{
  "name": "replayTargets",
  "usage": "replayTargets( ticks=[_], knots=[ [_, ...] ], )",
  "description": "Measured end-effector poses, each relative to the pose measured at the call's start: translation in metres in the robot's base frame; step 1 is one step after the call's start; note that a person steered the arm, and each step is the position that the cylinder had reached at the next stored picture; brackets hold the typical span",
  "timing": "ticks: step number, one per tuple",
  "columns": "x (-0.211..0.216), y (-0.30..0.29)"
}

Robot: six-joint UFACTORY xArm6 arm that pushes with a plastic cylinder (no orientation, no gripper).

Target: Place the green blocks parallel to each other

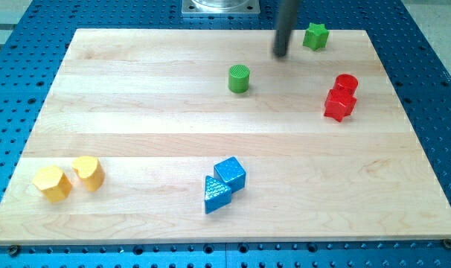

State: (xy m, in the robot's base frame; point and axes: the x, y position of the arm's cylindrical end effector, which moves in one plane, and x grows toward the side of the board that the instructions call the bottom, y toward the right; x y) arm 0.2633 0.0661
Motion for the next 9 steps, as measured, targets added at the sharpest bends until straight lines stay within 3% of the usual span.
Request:
replayTargets(
  ticks=[1,2,3,4,5,6,7,8,9],
  knots=[
    [0.011,-0.126],
    [0.092,-0.178],
    [0.114,-0.128],
    [0.105,-0.052],
    [0.057,-0.001],
    [0.013,0.015],
    [0.023,-0.036],
    [0.003,-0.046],
    [-0.030,-0.015]
  ],
)
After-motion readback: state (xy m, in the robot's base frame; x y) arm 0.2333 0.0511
